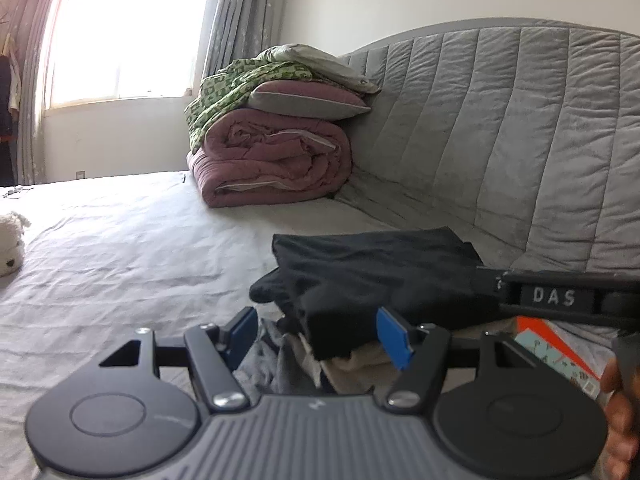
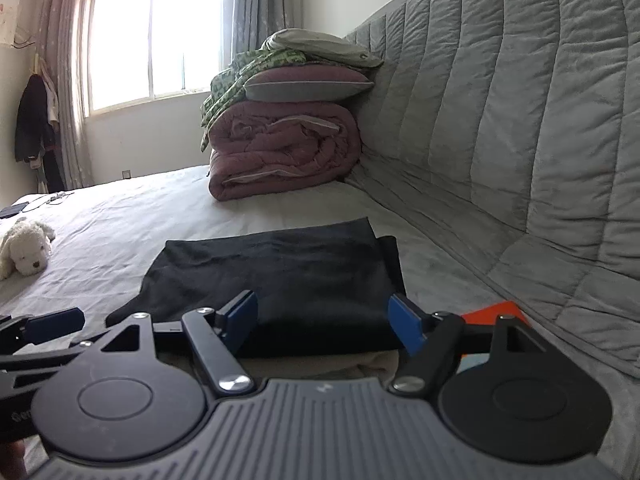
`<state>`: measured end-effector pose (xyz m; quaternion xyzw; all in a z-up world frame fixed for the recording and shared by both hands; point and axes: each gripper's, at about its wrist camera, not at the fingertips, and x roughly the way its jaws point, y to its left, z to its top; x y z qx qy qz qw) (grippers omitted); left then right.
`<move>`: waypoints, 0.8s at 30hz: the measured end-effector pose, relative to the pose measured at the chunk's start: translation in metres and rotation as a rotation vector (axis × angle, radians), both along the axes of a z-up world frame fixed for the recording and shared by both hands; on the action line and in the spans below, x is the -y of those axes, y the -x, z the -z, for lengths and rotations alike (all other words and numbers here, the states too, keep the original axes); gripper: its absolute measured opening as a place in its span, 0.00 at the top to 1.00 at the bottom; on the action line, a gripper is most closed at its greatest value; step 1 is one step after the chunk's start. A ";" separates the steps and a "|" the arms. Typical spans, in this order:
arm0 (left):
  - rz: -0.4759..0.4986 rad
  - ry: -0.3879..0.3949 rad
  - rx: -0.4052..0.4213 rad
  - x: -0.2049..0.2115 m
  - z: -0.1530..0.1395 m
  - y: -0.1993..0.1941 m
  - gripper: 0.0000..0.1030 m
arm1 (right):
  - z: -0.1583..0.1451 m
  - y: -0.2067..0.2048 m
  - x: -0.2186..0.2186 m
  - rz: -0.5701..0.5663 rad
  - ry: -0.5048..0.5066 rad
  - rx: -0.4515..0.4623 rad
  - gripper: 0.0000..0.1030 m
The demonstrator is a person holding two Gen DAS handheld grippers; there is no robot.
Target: Fold clothes
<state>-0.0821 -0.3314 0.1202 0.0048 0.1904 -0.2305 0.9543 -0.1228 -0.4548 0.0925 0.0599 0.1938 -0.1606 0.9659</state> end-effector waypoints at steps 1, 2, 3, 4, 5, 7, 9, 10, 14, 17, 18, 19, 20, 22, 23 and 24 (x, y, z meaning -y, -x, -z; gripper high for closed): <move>-0.002 -0.004 -0.006 -0.002 -0.001 0.001 0.34 | -0.001 0.002 -0.001 0.002 -0.006 -0.006 0.21; -0.005 -0.009 -0.013 -0.003 -0.002 0.003 0.34 | -0.002 0.003 -0.002 0.004 -0.014 -0.015 0.19; -0.007 -0.015 -0.017 -0.005 -0.003 0.003 0.33 | -0.003 0.004 -0.002 0.004 -0.021 -0.024 0.17; -0.008 -0.022 -0.020 -0.006 -0.004 0.004 0.32 | -0.003 0.004 -0.003 0.001 -0.028 -0.037 0.11; -0.009 -0.029 -0.023 -0.007 -0.005 0.005 0.31 | -0.004 0.005 -0.005 -0.007 -0.033 -0.050 0.06; -0.009 -0.046 -0.026 -0.009 -0.006 0.005 0.22 | -0.004 0.007 -0.009 -0.027 -0.036 -0.071 0.00; -0.012 -0.055 -0.028 -0.010 -0.006 0.006 0.17 | -0.004 0.007 -0.011 -0.038 -0.041 -0.091 0.00; -0.014 -0.058 -0.028 -0.011 -0.007 0.007 0.15 | -0.004 0.007 -0.011 -0.039 -0.055 -0.098 0.00; -0.028 -0.056 -0.049 -0.010 -0.007 0.006 0.11 | -0.007 0.009 -0.008 -0.018 -0.117 -0.121 0.00; -0.034 -0.062 -0.056 -0.009 -0.008 0.006 0.08 | -0.013 0.014 -0.012 0.003 -0.088 -0.128 0.00; -0.035 -0.066 -0.056 -0.008 -0.008 0.006 0.07 | -0.014 0.015 -0.012 0.006 -0.083 -0.135 0.00; -0.036 -0.071 -0.058 -0.007 -0.007 0.006 0.05 | -0.013 0.016 -0.012 0.009 -0.082 -0.144 0.00; -0.037 -0.075 -0.063 -0.006 -0.006 0.006 0.04 | -0.011 0.015 -0.011 0.010 -0.093 -0.159 0.00; -0.040 -0.091 -0.076 -0.005 -0.004 0.006 0.03 | -0.006 0.013 -0.008 0.013 -0.115 -0.191 0.00; -0.043 -0.102 -0.083 -0.004 -0.002 0.005 0.02 | -0.003 0.011 -0.006 0.018 -0.129 -0.209 0.00; -0.048 -0.109 -0.092 -0.003 0.000 0.005 0.02 | -0.001 0.010 -0.006 0.021 -0.139 -0.224 0.00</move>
